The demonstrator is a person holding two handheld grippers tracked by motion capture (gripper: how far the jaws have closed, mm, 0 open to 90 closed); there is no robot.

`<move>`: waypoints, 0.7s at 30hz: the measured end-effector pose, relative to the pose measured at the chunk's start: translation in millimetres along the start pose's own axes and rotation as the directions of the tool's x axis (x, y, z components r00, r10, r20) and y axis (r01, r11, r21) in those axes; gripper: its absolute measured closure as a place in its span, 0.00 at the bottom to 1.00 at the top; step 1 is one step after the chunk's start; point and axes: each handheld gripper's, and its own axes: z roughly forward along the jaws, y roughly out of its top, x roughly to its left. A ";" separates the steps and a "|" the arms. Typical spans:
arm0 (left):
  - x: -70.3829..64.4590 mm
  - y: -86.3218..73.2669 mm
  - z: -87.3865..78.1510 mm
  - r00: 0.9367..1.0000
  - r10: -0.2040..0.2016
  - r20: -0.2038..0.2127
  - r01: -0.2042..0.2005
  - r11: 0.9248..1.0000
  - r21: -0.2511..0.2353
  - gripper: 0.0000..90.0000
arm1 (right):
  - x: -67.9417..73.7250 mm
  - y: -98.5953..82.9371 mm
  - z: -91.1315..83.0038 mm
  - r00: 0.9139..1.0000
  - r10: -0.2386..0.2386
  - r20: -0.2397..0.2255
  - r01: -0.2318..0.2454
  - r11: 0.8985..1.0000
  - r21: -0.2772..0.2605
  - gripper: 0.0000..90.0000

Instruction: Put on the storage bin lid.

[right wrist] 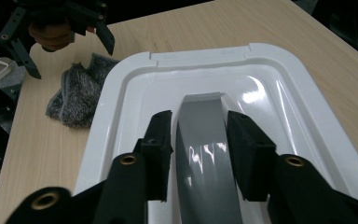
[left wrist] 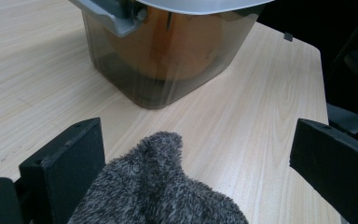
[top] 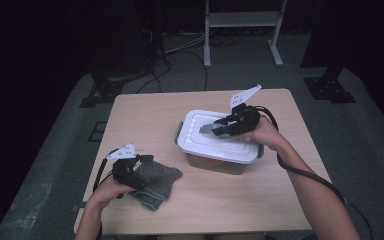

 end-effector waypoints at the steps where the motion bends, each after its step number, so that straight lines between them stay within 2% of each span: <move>1: -0.1 0.0 0.1 1.000 0.000 0.000 0.000 1.000 0.000 0.03 | 0.1 -0.2 -0.9 1.000 0.003 0.002 -0.003 1.000 -0.005 0.63; 5: -0.2 0.1 0.7 1.000 0.003 0.001 -0.003 1.000 0.006 0.03 | 1.6 -1.3 -6.4 1.000 0.019 0.005 -0.019 1.000 -0.021 0.55; 9: -0.8 0.4 1.3 1.000 0.003 0.003 -0.003 1.000 0.007 0.03 | 2.7 -3.3 -14.7 1.000 0.019 0.018 -0.019 0.999 -0.032 0.52; 21: -2.1 0.6 2.0 1.000 0.003 0.004 -0.003 1.000 0.005 0.03 | 7.5 -11.7 -44.5 0.997 0.040 0.060 -0.036 0.997 -0.063 0.46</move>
